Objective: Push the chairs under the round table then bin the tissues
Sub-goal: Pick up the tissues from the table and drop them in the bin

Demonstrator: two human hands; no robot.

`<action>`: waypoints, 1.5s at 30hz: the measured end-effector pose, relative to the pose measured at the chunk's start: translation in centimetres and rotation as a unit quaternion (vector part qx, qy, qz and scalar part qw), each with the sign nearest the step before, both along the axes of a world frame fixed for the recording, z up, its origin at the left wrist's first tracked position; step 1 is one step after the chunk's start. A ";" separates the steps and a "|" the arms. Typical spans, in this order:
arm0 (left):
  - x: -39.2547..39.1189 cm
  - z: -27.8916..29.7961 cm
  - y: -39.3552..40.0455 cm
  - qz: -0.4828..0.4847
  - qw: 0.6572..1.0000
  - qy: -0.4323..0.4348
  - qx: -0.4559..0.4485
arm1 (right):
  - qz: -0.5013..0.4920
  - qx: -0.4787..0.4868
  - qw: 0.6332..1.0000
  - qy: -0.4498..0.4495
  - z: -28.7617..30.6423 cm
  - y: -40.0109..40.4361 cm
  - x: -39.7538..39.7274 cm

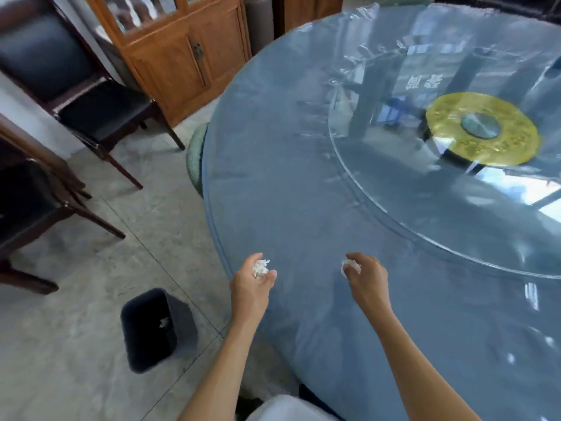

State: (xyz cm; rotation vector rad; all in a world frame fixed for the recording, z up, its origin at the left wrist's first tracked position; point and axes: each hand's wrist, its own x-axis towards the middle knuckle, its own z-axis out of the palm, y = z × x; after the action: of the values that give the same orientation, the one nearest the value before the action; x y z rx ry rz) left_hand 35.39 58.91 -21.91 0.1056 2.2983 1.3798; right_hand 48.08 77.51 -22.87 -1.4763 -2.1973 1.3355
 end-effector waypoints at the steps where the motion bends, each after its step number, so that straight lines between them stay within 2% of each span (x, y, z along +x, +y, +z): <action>1: -0.8 -0.2 -1.9 0.017 1.000 0.000 0.005 | 0.011 0.001 1.000 0.008 0.3 -1.6 -1.5; 6: -4.3 1.5 -11.5 0.078 0.997 0.024 -0.017 | 0.077 -0.006 0.996 0.040 1.9 -10.3 -8.4; 10: -6.7 1.9 -19.0 0.130 0.991 0.025 -0.019 | 0.157 -0.009 0.987 0.030 2.8 -17.8 -13.8; 21: -11.0 2.2 -34.5 0.304 0.951 0.054 -0.021 | 0.343 0.014 0.938 0.036 3.4 -35.7 -24.1; 33: -18.4 0.8 -40.1 0.388 0.920 0.024 -0.043 | 0.438 -0.012 0.898 0.027 0.9 -42.3 -34.9; 45: -24.2 -3.7 -43.6 0.396 0.918 -0.004 -0.040 | 0.450 -0.041 0.892 -0.012 -3.1 -45.4 -40.3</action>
State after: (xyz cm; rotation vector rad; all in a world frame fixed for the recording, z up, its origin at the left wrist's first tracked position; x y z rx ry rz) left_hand 11.17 15.34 -25.58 -0.9518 2.4883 1.6070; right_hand 7.76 32.14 -26.00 -0.4164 -3.0146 1.6183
